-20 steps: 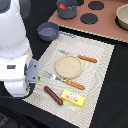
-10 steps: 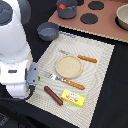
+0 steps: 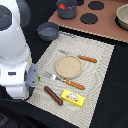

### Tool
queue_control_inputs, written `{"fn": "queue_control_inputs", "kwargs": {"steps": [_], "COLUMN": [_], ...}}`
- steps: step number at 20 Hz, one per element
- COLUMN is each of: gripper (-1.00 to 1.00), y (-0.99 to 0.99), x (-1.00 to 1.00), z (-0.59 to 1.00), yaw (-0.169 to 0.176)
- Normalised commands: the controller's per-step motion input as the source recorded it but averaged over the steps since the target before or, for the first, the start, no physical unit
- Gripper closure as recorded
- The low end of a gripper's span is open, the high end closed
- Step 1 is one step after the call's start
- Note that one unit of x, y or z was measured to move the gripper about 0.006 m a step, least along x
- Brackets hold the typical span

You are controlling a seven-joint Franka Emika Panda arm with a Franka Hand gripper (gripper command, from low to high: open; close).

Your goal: Interact with the objects in diverse but meaningful ways.

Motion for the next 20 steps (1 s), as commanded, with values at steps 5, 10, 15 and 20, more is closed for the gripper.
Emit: {"fn": "queue_control_inputs", "kwargs": {"steps": [5, 10, 15, 20], "gripper": [1.00, 1.00, 1.00, 1.00], "y": [-0.07, -0.05, 0.12, 0.33], "x": [-0.01, 0.00, 0.00, 0.33], "z": [-0.08, 0.03, 0.93, 0.97], "yaw": [-0.025, -0.027, -0.038, -0.003]}}
